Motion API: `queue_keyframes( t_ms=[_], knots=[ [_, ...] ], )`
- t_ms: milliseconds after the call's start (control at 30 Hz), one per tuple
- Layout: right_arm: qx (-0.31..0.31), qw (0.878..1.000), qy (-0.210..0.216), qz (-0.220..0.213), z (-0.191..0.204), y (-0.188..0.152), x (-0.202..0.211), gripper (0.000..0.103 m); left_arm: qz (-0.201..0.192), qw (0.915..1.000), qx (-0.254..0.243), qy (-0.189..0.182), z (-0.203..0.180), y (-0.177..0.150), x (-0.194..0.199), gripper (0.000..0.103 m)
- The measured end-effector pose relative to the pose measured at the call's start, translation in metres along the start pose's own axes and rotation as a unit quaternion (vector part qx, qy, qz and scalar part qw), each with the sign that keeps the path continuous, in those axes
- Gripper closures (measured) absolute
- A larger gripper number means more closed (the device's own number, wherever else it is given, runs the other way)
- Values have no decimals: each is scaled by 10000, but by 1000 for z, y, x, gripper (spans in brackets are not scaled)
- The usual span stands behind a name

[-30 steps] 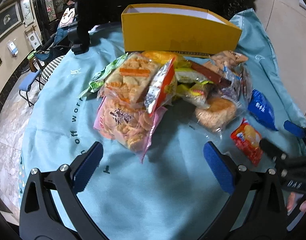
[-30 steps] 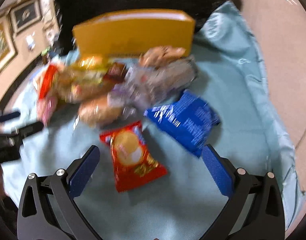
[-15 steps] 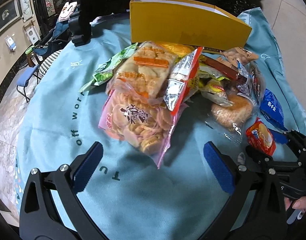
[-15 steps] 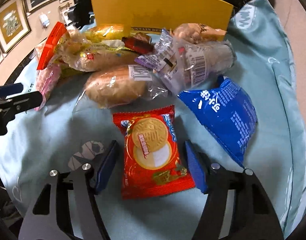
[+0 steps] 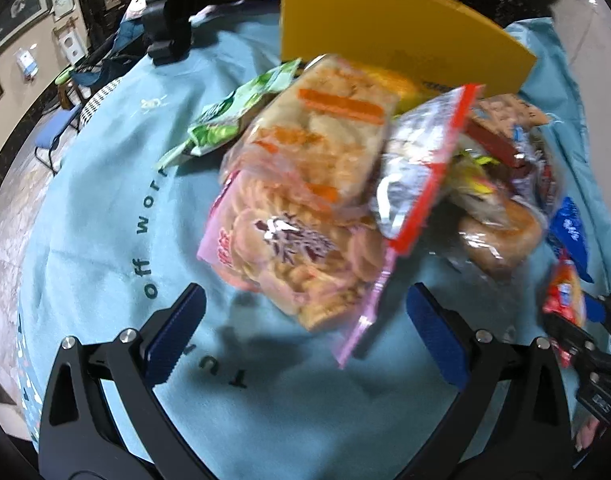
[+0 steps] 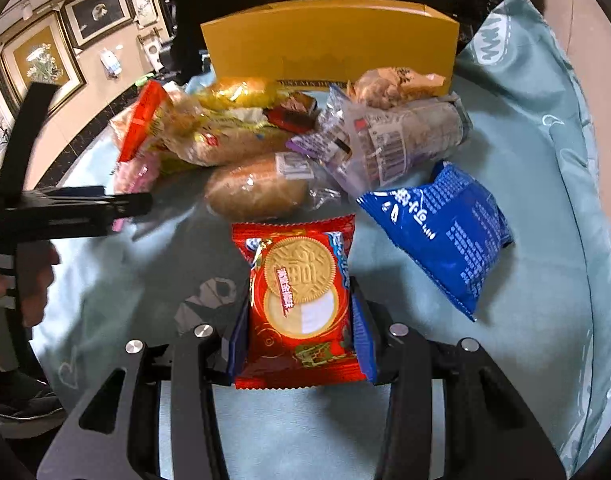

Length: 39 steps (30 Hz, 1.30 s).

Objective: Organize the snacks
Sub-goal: 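Grasp the pink cookie bag with the left gripper while the right gripper grasps the red biscuit packet, then carry both held snacks over the yellow box and open both grippers to drop them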

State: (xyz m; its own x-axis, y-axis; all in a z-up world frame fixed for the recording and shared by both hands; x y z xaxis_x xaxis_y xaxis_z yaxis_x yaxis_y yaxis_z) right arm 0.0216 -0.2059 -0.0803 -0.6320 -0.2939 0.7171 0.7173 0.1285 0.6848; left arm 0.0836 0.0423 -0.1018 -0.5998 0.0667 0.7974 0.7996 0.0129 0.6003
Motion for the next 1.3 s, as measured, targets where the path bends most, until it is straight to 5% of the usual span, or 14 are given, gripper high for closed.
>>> queue_keyframes(
  t_ms=[100,300,367,433,1000,1167,1300],
  knots=[
    [28,9999,99,-42,6,2,1,58,81,9999,109,-38,3,1,-12,3],
    [54,9998,172,-34,12,0,1,58,-41,9999,58,-112,12,9,-16,39],
    [53,9998,202,-55,13,0,3,58,-47,9997,98,-226,17,10,-14,63],
    [73,9996,254,-95,16,-1,6,58,-60,9996,88,-247,19,10,-11,73],
    [122,9954,622,-722,28,32,46,58,-597,9952,-283,-720,14,-13,82,75],
    [248,9924,563,-1068,24,74,55,58,-1026,9891,-605,-869,-5,28,105,75],
    [270,9885,540,-1387,11,132,55,58,-1267,9838,-870,-918,-29,94,99,75]
  ],
)
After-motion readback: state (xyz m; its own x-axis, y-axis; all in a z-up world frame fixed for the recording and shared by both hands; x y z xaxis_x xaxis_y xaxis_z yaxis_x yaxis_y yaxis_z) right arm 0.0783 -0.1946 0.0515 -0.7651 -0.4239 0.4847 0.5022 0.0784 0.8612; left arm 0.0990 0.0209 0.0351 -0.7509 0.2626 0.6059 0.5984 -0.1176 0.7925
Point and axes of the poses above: each gripper's, at about its wrist camera, not at the fingertips, and x roughly against the way its jaws point, z to its left, y to its top, the point moved 2 cm from there along -x, roughly the way its jaws point, and after that the axes turned 8 degrees about -z, right-handed, at the moved point
